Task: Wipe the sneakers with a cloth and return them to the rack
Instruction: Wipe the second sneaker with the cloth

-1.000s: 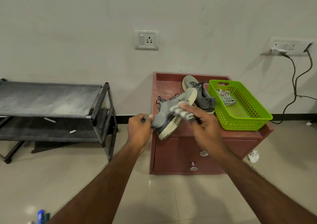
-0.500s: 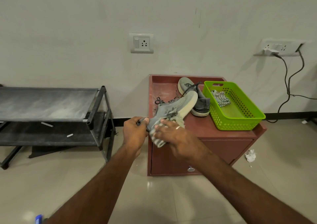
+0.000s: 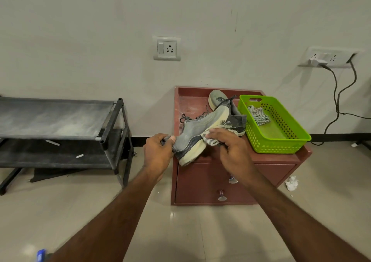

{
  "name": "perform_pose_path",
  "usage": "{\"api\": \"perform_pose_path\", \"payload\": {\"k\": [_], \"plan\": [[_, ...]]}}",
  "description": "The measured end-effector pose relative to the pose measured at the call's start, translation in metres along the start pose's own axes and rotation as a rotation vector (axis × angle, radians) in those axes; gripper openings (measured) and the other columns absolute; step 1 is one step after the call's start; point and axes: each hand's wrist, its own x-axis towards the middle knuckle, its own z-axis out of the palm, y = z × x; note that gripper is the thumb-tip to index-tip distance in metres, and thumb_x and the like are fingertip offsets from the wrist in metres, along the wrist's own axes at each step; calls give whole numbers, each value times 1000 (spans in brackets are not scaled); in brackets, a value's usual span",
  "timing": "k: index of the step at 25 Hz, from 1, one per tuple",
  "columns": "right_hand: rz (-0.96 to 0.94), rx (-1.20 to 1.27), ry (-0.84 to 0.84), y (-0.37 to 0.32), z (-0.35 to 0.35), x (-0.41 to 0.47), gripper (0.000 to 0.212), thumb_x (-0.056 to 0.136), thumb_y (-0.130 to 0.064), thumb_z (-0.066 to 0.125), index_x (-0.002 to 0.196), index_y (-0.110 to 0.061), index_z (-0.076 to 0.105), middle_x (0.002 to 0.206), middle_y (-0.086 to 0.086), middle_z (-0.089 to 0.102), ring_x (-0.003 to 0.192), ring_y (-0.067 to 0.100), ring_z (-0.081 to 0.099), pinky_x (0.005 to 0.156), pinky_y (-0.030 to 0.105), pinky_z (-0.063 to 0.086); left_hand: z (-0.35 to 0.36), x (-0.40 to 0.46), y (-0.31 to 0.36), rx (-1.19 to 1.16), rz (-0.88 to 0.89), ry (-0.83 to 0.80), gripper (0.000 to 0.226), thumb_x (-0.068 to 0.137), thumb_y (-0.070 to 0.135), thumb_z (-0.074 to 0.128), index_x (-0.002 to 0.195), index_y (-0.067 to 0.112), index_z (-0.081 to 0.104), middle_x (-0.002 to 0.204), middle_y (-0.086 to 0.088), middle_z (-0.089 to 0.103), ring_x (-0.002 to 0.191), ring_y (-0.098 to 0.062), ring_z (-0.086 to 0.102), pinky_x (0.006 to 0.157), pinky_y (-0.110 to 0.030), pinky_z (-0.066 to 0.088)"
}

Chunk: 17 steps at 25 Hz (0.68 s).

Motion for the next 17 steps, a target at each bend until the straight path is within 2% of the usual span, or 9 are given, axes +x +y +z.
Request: {"api": "perform_pose_path", "payload": {"k": [4, 7, 11, 14, 17], "plan": [[-50, -53, -45, 0, 7, 5, 51, 78, 12, 57, 120, -15, 69, 122, -2, 68, 120, 12, 58, 108, 29, 42, 1, 1, -2, -5, 1, 13, 14, 97, 16, 63, 92, 6, 72, 92, -21, 72, 83, -27, 71, 78, -53, 61], [-33, -37, 5, 0, 10, 4, 41, 83, 3, 59, 119, -13, 71, 119, -2, 70, 118, 12, 61, 109, 26, 41, 1, 1, -2, 3, -20, 33, 13, 97, 17, 64, 93, 9, 72, 92, -17, 73, 91, -32, 73, 78, -50, 62], [-137, -153, -23, -4, 17, 3, 48, 77, 11, 55, 116, -12, 73, 118, 2, 71, 115, 19, 62, 110, 23, 38, 1, 3, -3, 14, -22, 38, 13, 97, 18, 64, 92, 10, 73, 90, -13, 74, 91, -32, 72, 77, -50, 62], [-308, -238, -121, -17, 29, 2, 43, 86, 3, 44, 116, -10, 73, 121, 4, 71, 113, 26, 63, 107, 32, 43, 2, 3, -4, 21, -13, 50, 12, 95, 18, 65, 89, 11, 73, 86, -13, 74, 88, -33, 73, 74, -52, 62], [-439, -325, -179, -20, 31, 1, 36, 88, 6, 54, 115, -9, 72, 120, 6, 71, 111, 31, 64, 103, 39, 46, 2, 1, -3, 24, -4, 43, 12, 94, 20, 66, 87, 13, 73, 84, -13, 74, 86, -35, 72, 74, -52, 62]]}}
